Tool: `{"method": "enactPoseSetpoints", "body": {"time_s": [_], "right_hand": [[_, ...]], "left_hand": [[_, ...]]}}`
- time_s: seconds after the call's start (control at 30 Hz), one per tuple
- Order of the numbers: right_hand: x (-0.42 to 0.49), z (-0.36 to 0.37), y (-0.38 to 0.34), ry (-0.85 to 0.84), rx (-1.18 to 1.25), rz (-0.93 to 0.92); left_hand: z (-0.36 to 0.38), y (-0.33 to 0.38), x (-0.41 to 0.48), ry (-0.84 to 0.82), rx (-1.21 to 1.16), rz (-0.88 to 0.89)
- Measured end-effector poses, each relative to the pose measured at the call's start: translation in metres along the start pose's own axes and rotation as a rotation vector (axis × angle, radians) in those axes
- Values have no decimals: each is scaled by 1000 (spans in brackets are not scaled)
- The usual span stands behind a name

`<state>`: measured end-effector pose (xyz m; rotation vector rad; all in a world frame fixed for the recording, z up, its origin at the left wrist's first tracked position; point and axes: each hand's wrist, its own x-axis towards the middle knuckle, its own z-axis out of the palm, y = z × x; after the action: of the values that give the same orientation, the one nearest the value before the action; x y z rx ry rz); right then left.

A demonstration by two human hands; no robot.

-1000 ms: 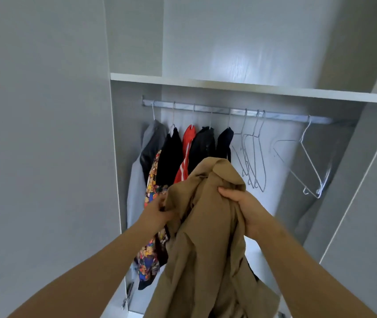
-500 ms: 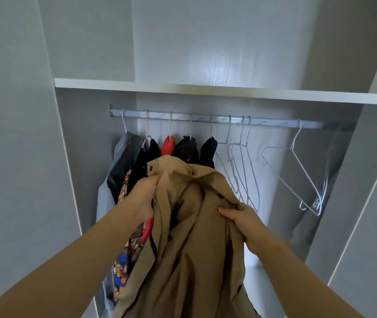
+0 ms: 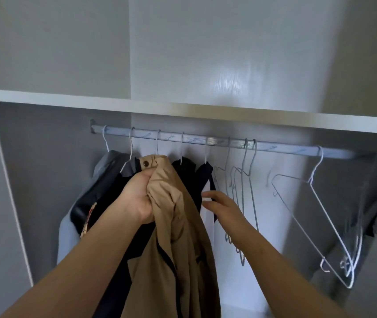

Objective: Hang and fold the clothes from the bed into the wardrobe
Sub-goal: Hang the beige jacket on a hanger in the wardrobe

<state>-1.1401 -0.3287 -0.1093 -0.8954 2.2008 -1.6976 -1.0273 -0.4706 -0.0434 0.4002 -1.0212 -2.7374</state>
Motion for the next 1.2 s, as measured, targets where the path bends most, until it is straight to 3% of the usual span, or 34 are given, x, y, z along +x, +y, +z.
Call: {"method": "enactPoseSetpoints", "body": {"time_s": [0.13, 0.27, 0.37, 0.47, 0.6, 0.83, 1.2], "right_hand": [[35, -3, 24, 151, -291, 58], [45, -5, 46, 278, -381, 120], [52, -8, 51, 311, -184, 184], [55, -13, 50, 338, 93, 370], [56, -10, 45, 397, 53, 370], [49, -2, 20, 412, 212, 236], [-8, 29, 25, 500, 109, 257]], "left_hand": [[4, 10, 12, 8, -7, 24], [1, 18, 20, -41, -43, -4], [-2, 26, 30, -16, -58, -54], [-4, 29, 40, 7, -42, -69], [-6, 35, 47, 23, 6, -73], [-11, 39, 41, 33, 3, -82], [-27, 36, 8, 21, 39, -27]]}}
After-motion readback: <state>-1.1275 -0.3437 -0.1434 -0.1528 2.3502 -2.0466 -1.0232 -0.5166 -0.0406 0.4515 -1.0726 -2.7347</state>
